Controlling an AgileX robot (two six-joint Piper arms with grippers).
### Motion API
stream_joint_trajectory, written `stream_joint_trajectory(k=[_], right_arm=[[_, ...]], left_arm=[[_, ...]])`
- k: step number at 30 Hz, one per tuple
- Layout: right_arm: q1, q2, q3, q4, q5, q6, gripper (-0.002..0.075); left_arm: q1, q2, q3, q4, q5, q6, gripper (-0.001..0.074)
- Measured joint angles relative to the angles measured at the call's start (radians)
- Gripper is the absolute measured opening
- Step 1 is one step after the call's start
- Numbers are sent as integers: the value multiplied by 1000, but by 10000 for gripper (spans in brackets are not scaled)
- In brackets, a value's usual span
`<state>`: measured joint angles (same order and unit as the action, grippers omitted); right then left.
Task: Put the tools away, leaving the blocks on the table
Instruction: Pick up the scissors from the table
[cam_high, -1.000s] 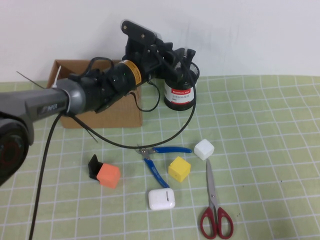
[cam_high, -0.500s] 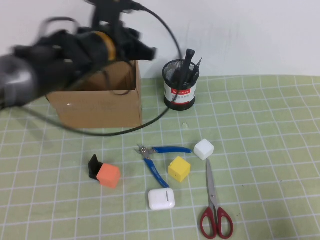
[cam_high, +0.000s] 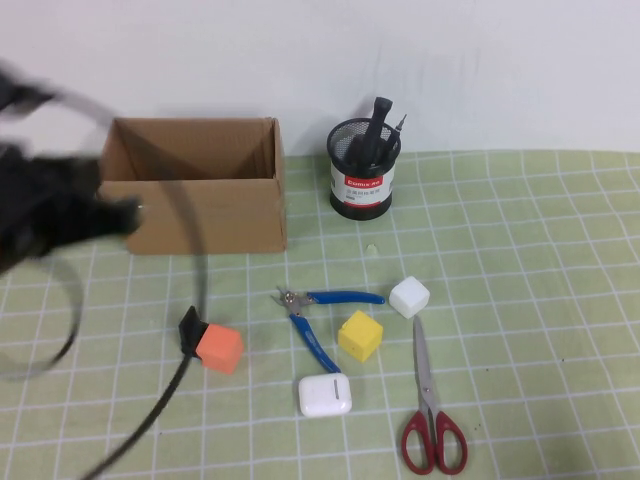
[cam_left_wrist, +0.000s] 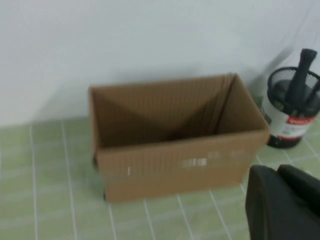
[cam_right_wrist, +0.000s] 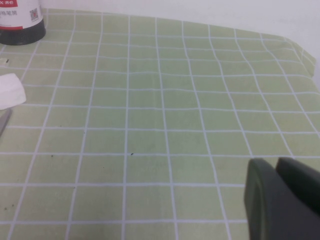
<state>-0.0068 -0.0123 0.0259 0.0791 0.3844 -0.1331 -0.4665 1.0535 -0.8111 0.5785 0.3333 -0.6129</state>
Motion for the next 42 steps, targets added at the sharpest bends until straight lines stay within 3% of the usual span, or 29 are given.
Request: stream_joint_trajectory(k=[10, 20, 26, 34, 38, 42], right_arm=[[0, 0, 0, 0, 0, 0, -11], [0, 0, 0, 0, 0, 0, -11], [0, 0, 0, 0, 0, 0, -11], [0, 0, 0, 0, 0, 0, -11], [0, 0, 0, 0, 0, 0, -11], [0, 0, 0, 0, 0, 0, -11]], left_arm=[[0, -393, 214, -60, 157, -32, -1], [0, -497, 241, -72, 305, -63, -1], [51, -662, 379, -126, 175, -5, -1], [295, -956, 653, -448, -219, 481, -1], [367, -1051, 759, -494, -318, 524, -2], [379, -1064, 832, -506, -317, 533, -2]])
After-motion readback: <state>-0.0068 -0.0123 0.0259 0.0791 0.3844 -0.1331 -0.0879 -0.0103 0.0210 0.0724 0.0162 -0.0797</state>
